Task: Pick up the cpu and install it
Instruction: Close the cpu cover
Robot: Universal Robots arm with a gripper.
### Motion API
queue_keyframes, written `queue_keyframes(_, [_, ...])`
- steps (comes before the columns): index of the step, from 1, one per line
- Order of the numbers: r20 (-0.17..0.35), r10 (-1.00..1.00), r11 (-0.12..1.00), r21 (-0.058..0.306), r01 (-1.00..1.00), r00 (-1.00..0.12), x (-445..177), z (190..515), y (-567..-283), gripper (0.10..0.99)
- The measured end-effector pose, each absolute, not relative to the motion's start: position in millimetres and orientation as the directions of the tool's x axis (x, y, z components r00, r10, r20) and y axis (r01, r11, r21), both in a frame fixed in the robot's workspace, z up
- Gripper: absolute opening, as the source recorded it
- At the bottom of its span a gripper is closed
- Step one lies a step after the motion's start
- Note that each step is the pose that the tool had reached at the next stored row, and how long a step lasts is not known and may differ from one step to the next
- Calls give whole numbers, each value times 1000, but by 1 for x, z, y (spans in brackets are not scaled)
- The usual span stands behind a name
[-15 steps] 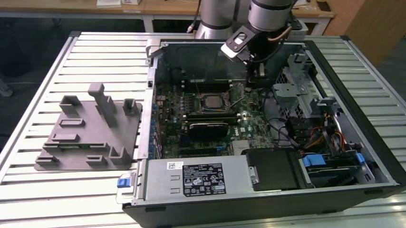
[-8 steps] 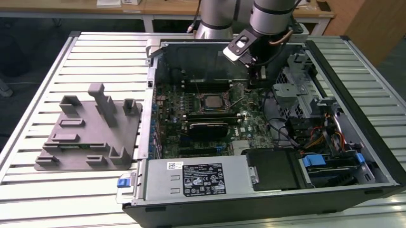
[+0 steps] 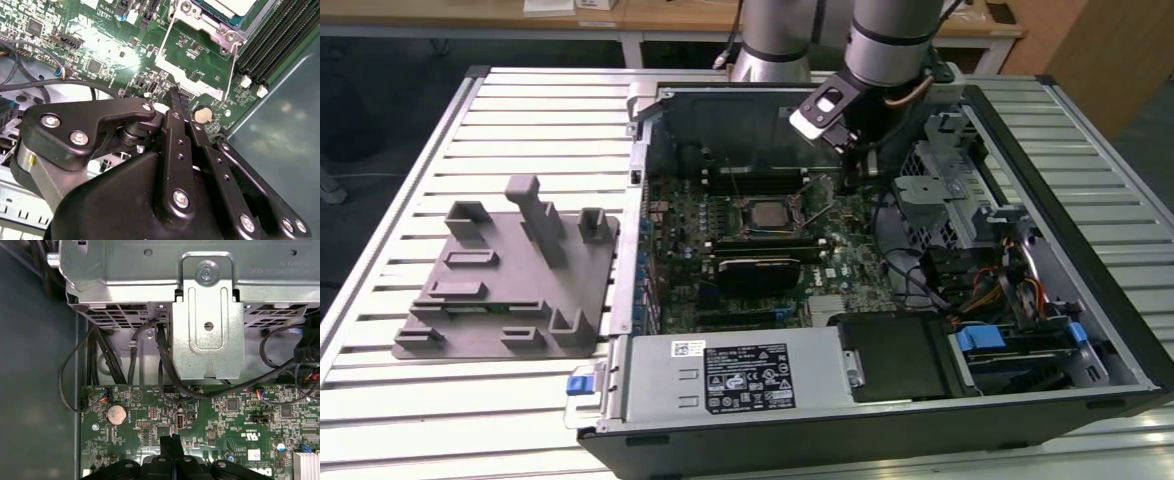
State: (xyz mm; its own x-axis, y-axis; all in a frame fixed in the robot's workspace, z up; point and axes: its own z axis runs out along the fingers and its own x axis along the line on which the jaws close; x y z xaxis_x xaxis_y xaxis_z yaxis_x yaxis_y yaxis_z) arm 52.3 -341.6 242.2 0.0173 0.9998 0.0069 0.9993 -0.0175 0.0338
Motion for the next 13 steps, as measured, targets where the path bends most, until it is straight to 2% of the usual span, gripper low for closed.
queue_keyframes(13, [7,1000,-17,34,999,17,44,241,-342,106])
